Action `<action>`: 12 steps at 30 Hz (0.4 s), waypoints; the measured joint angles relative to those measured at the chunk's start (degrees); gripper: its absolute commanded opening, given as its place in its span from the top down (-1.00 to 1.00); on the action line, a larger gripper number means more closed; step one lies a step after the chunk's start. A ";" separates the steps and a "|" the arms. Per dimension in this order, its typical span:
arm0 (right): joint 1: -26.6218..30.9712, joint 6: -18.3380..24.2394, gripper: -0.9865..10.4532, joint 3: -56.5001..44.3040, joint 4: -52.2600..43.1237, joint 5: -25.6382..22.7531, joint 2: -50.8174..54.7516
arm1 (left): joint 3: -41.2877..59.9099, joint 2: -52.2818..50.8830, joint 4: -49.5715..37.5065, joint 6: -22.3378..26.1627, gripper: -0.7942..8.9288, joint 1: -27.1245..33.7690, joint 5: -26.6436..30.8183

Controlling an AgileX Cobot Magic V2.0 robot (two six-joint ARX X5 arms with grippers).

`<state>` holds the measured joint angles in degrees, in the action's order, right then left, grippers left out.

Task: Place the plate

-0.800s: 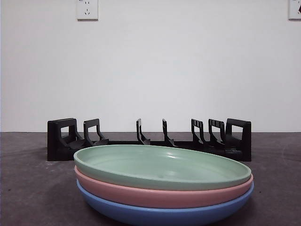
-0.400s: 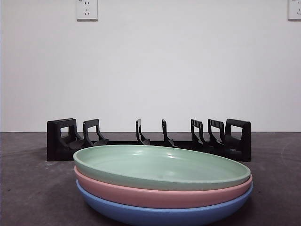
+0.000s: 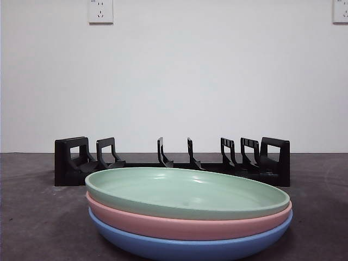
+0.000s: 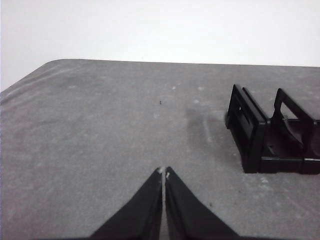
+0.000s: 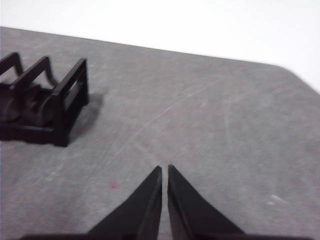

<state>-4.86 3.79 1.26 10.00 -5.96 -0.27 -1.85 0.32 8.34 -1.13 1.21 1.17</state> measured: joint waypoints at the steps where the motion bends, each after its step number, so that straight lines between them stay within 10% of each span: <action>1: 0.02 -0.20 0.80 -0.02 -0.04 0.00 -0.04 | 0.00 0.00 0.04 0.00 0.82 0.00 0.00; 12: 0.11 -1.25 0.80 -0.04 -0.28 -0.02 0.07 | 0.00 0.00 0.00 0.00 0.82 0.00 0.00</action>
<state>-4.75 2.55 1.21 9.72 -5.98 -0.21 -1.85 0.32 8.34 -1.13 1.21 1.17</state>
